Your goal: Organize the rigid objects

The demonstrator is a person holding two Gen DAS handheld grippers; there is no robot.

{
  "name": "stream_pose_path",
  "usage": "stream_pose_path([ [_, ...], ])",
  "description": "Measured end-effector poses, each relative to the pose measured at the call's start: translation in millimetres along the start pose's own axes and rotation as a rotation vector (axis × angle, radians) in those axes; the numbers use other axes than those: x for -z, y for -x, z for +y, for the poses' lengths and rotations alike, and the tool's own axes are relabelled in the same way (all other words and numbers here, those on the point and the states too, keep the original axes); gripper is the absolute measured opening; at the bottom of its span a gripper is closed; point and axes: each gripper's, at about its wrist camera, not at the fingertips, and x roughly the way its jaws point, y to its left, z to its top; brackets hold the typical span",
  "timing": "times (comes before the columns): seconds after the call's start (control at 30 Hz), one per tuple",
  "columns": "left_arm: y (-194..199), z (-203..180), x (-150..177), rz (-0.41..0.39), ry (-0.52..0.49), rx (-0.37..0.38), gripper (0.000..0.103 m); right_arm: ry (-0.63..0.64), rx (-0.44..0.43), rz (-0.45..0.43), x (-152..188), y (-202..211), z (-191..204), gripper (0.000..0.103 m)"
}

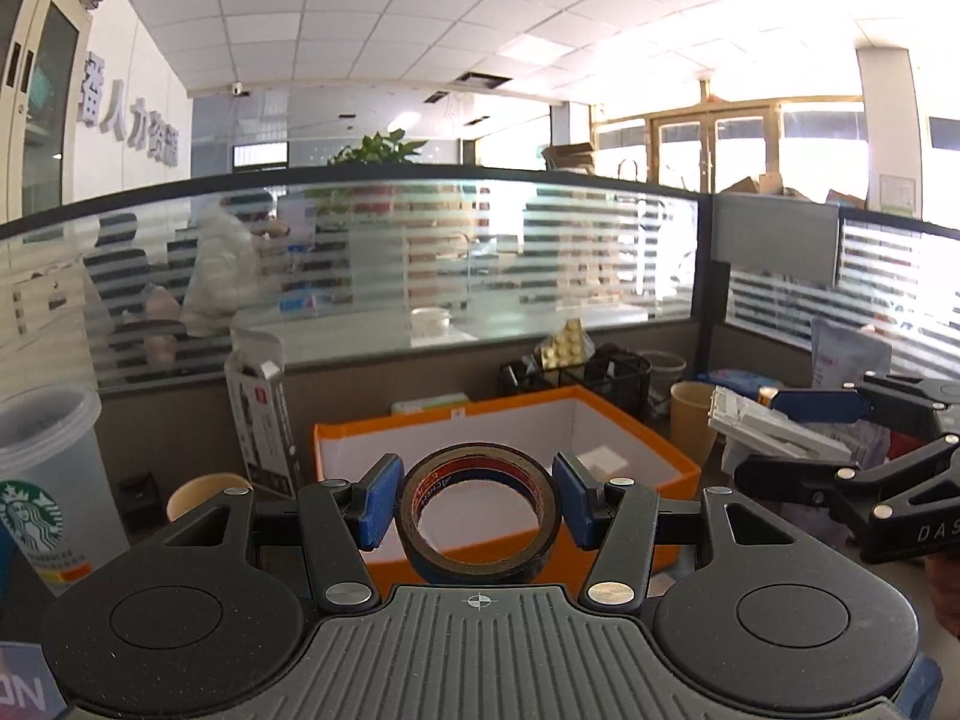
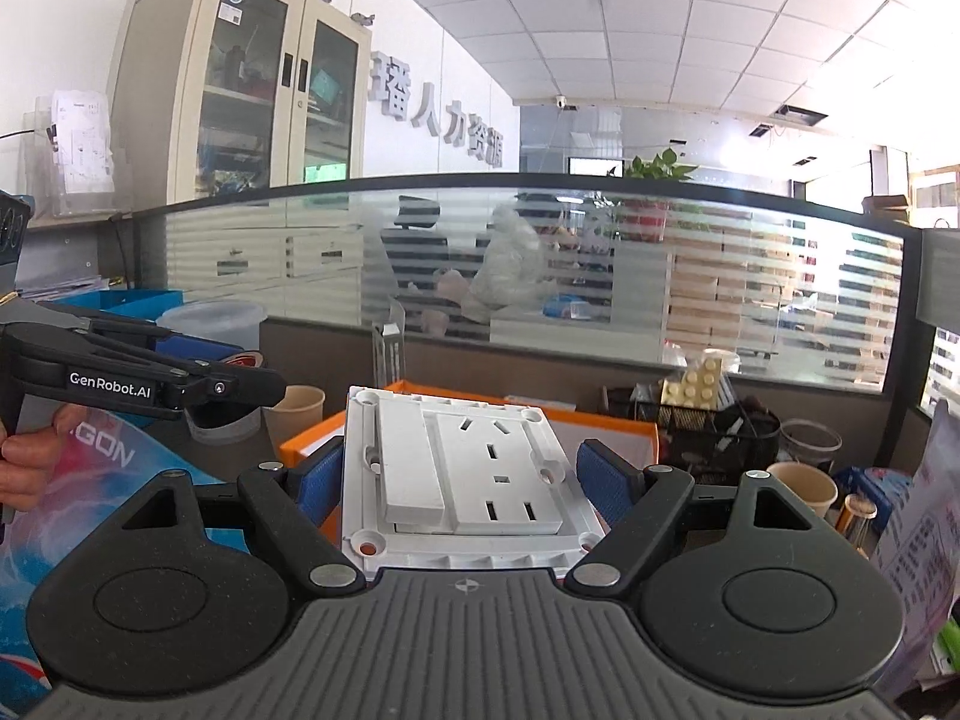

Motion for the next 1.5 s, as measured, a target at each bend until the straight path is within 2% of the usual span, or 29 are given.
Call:
stream_pose_path([
  [0.47, -12.6, 9.2, -16.6, -0.028, 0.005, -0.02, 0.053, 0.003, -0.007, -0.034, -21.9, -19.7, -0.3, 0.079],
  [0.93, -40.5, 22.6, -30.7, -0.031, 0.021, -0.048, 0.053, -0.013, 0.002, -0.046, -45.9, -61.8, -10.6, 0.079],
  [1.5, -90.5, 38.5, -19.3, 0.004, 0.067, -0.116, 0.053, -0.064, 0.008, -0.016, -50.2, -110.2, -27.0, 0.079],
])
